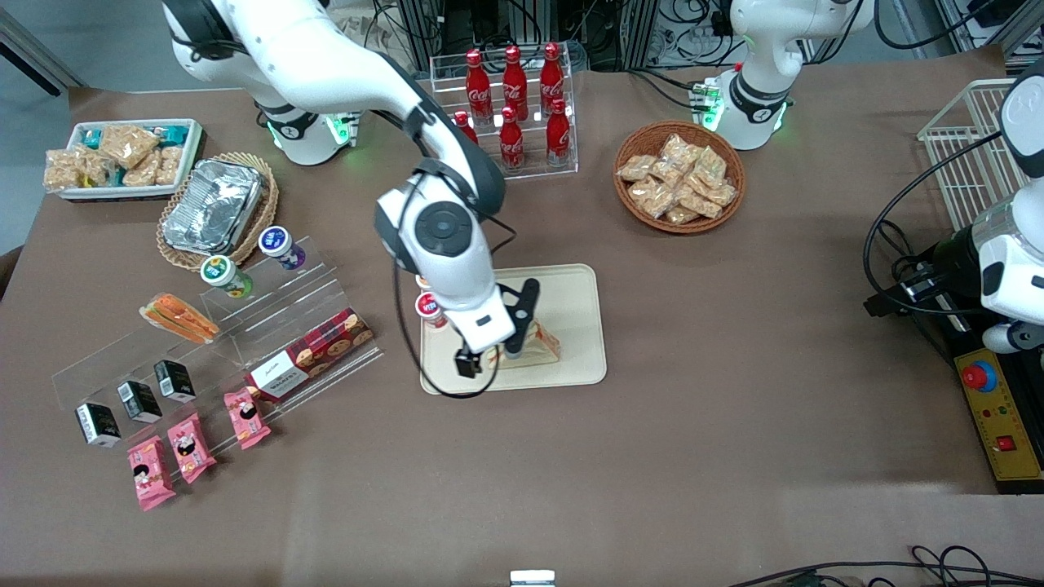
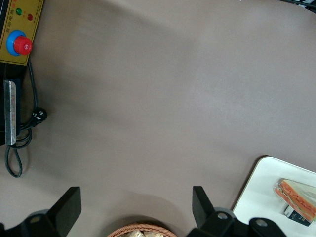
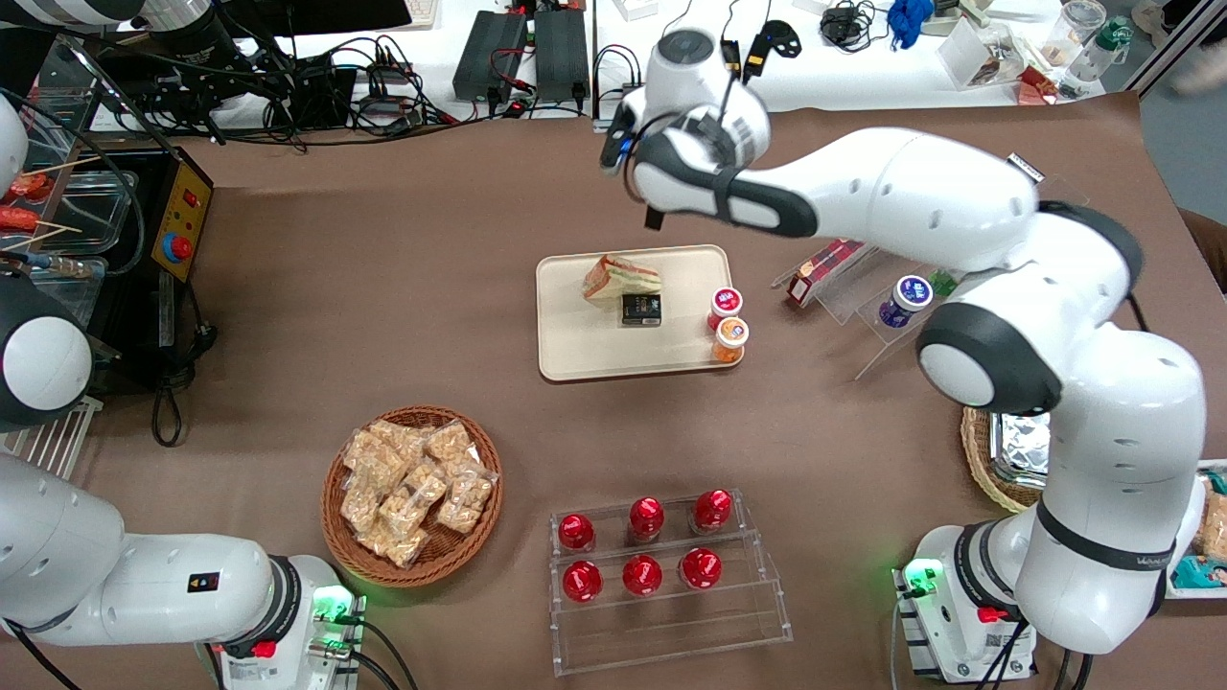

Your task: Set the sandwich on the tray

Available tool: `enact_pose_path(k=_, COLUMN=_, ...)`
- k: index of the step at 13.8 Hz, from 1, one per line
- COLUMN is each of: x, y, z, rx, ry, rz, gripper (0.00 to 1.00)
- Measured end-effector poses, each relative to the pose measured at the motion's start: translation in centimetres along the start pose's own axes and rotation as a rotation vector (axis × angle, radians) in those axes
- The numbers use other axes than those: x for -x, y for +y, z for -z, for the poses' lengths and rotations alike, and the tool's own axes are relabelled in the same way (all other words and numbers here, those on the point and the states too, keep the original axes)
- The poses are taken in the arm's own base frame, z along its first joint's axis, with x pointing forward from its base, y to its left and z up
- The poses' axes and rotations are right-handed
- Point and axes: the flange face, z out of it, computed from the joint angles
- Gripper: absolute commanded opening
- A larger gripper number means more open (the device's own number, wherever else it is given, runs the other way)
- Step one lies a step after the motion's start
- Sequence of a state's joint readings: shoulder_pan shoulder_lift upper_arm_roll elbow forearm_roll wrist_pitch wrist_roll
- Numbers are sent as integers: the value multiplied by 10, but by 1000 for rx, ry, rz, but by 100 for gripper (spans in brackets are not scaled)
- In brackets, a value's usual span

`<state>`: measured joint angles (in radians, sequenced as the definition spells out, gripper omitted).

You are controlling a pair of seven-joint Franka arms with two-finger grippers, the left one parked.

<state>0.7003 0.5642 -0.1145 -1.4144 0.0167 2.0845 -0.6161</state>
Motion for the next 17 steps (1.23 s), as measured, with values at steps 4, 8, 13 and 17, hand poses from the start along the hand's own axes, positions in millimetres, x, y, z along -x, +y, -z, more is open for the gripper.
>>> enact_pose_path(k=4, x=53, y=40, z=77, rx=-37, ry=-16, rz=-218, gripper=100)
enact_pose_path(k=8, x=111, y=60, z=163, rx=-45, ry=-26, rz=-446, gripper=100)
enact_pose_path(k=13, x=221, y=104, z=232, rx=-41, ry=-59, rz=-636, gripper=100)
enact_pose_path(k=17, x=275, y=121, z=252, rx=-48, ry=-82, rz=-759, gripper=100)
